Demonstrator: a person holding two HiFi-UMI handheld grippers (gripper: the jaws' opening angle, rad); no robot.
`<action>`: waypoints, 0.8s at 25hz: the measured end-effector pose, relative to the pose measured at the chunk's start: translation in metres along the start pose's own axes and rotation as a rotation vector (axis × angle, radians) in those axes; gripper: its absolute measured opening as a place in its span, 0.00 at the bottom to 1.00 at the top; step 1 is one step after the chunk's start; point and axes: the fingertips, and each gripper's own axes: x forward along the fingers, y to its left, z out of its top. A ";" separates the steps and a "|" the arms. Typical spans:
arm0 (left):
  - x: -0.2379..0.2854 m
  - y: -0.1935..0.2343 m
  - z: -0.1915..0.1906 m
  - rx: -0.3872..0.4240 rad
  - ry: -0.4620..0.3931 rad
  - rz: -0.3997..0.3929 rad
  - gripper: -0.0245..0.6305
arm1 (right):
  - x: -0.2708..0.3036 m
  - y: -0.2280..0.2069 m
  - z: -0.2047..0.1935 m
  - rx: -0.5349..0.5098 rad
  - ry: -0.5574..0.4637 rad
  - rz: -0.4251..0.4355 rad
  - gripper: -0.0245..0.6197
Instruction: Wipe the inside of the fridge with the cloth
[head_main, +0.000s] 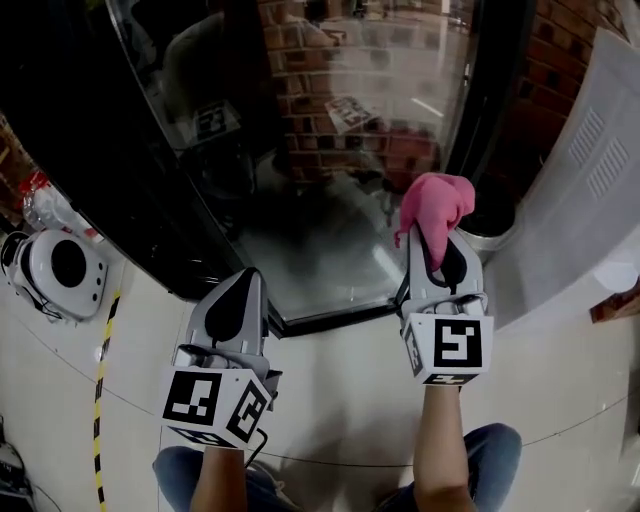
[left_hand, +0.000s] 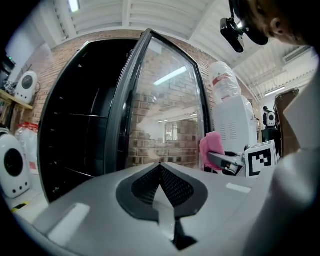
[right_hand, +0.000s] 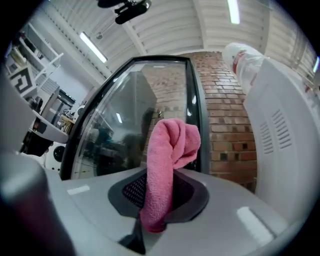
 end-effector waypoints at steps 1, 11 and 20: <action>-0.002 0.001 -0.001 0.008 -0.003 0.004 0.06 | -0.002 -0.002 -0.001 0.003 -0.001 -0.002 0.13; -0.010 0.025 0.000 0.090 -0.085 0.092 0.06 | -0.007 0.146 0.049 0.130 -0.190 0.288 0.13; -0.013 0.067 -0.007 0.125 -0.092 0.169 0.06 | -0.013 0.238 0.011 0.063 -0.065 0.457 0.13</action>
